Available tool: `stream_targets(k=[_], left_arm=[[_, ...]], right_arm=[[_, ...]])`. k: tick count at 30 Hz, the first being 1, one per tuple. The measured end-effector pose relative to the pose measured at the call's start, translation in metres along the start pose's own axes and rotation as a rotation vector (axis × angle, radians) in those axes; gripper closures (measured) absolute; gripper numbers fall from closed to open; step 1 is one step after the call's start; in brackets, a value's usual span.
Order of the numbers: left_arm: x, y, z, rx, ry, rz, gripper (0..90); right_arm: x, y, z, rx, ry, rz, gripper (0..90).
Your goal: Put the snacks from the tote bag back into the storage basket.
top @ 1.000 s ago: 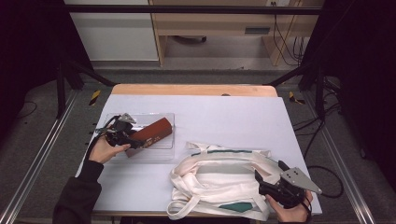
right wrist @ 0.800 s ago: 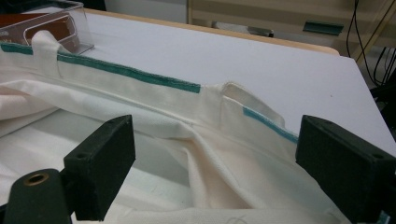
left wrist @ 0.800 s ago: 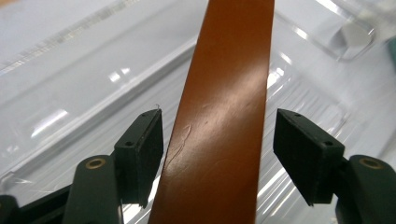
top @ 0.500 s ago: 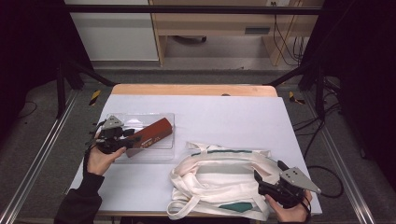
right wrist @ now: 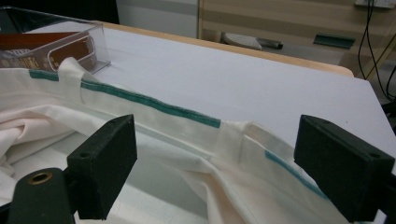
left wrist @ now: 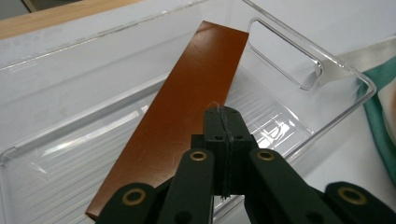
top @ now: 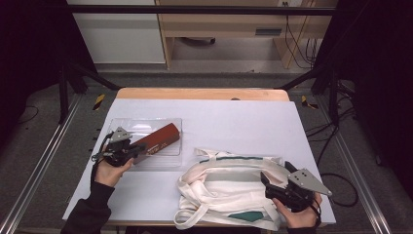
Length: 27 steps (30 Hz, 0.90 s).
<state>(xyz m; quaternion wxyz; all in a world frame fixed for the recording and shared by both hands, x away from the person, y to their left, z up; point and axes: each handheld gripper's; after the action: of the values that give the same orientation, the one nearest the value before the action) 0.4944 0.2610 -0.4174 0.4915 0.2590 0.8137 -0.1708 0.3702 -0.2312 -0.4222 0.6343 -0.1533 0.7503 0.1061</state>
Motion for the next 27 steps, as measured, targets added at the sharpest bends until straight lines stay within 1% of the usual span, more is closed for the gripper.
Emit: stream_targets(k=[2,6,9,10,14,16,20,23,25,27], left_arm=[[0.000,-0.001,0.001,0.003,0.003,-0.005,90.0],[0.002,-0.002,0.007,0.007,0.044,-0.001,90.0],[0.003,-0.002,0.009,0.002,0.059,0.002,90.0],[0.003,-0.002,0.011,-0.009,0.069,0.009,90.0],[0.003,0.000,0.011,-0.022,0.078,0.003,90.0],[0.004,0.001,0.010,-0.024,0.077,-0.004,90.0],[0.004,0.005,0.009,-0.049,0.076,-0.003,90.0],[0.005,0.008,0.008,-0.067,0.074,-0.008,90.0],[0.005,0.009,0.008,-0.070,0.075,-0.009,90.0],[0.006,0.012,0.008,-0.085,0.076,-0.015,90.0]], right_arm=[[-0.002,0.001,0.001,-0.001,0.000,-0.001,13.7],[-0.009,0.005,0.009,-0.006,-0.001,-0.007,13.7],[-0.012,0.008,0.014,-0.014,0.000,-0.010,13.8],[-0.012,0.009,0.015,-0.018,0.002,-0.011,13.8],[-0.010,0.011,0.017,-0.023,0.008,-0.014,13.8],[-0.007,0.010,0.018,-0.020,0.017,-0.008,13.8],[-0.006,0.009,0.017,-0.018,0.016,-0.005,13.7],[-0.006,0.008,0.015,-0.013,0.014,-0.002,13.7],[-0.006,0.007,0.015,-0.014,0.015,-0.002,13.7],[-0.005,0.007,0.015,-0.012,0.015,-0.004,13.7]])
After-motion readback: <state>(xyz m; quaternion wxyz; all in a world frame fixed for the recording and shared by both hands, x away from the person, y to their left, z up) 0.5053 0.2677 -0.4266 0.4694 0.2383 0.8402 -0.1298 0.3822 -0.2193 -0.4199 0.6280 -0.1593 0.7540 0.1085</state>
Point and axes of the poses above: each handheld gripper's, and its own axes: z roughly forward along the jaws, x roughly out of its underside, y roughly to its left, and after that the axes turned 10 degrees about -y, right-handed
